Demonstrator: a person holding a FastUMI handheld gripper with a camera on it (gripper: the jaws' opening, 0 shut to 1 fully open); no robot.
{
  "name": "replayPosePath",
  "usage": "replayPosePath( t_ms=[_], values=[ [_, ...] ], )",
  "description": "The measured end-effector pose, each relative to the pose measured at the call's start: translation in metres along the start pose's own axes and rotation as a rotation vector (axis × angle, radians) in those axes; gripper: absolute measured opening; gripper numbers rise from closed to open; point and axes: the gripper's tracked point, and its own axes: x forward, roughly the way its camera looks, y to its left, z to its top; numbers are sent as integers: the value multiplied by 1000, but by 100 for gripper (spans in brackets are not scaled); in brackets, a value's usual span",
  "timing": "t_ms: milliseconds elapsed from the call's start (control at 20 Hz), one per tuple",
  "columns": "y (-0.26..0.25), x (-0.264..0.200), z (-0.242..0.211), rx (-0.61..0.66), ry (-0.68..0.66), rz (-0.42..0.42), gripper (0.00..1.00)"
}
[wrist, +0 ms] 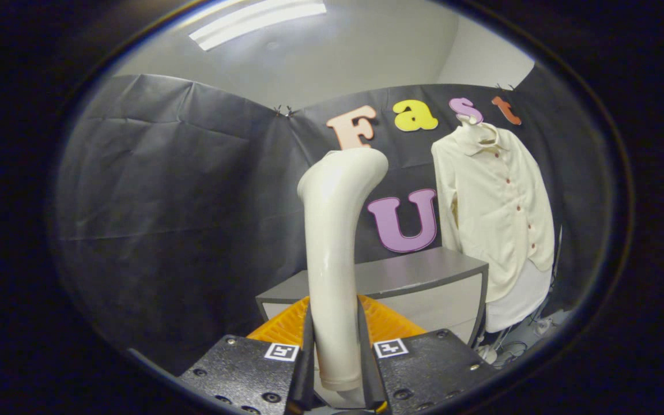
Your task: Iron the clothes twice with a garment steamer, once on the left side and once on the right side.
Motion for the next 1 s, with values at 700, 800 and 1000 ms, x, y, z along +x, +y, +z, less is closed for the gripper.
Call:
replayPosePath(
  t_ms=[700,800,1000],
  values=[
    [14,-4,-15,-83,-20,-80,33],
    [18,-1,-15,-80,-16,-69,33],
    [23,1,-8,-69,-35,-71,33]
  ],
)
